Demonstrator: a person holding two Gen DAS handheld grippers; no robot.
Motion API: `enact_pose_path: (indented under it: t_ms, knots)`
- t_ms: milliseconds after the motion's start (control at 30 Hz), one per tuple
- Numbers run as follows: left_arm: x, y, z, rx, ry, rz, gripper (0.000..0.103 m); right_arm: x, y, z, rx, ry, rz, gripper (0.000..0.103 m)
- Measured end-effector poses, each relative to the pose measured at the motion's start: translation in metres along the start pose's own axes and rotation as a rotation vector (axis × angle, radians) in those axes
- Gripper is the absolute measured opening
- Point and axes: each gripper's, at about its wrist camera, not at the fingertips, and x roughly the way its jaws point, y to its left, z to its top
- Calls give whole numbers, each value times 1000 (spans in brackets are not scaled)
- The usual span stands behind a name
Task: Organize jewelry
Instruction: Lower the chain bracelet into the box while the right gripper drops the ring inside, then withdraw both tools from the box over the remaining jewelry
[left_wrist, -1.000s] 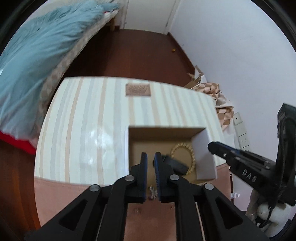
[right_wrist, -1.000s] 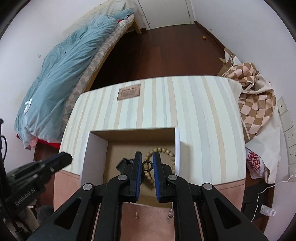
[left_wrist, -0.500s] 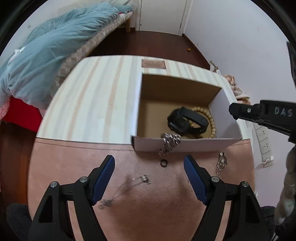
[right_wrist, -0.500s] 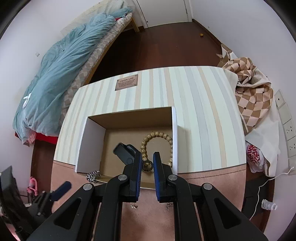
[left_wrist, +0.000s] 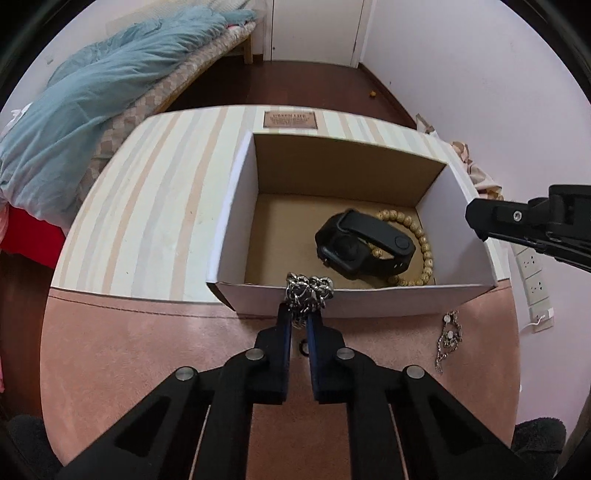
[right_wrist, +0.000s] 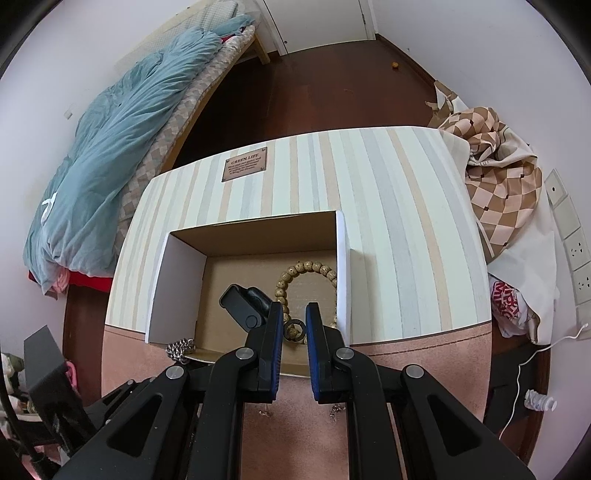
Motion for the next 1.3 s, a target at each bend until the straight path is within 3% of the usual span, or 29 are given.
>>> enact_pose_path:
  t_ms: [200,333,533,667,800,833,900,933,967,1233,1300]
  knots:
    - [-36,9,12,-22,-56,-81,5,-7,0,6,8,-21,22,13]
    - [-64,8,44,-5,-112,-133,5,-7,-1,14,16,-21,39,13]
    - [-62,6,97,45,-118,-147,5,3,-2,26,32,2,51,13]
    - [-44,8,116,63,-56,-153,6,16,1,35,13,51,45,13]
    - [-22,10,124,61,64,-105,10,32,0,41,22,116,31,15]
    - [-21,9,123,70,62,-82,15,34,-2,42,32,124,30,19]
    - [-23,10,123,94,46,-12,46,33,-5,44,37,119,22,49]
    - [-24,12,122,93,38,2,82,31,-6,44,40,116,27,53]
    - [-26,15,120,88,24,21,98,29,-6,44,40,113,23,58]
    - [-30,35,103,44,9,102,100,-2,7,36,-43,37,-107,85]
    - [-34,36,96,44,-3,121,103,-12,14,30,-86,15,-178,99]
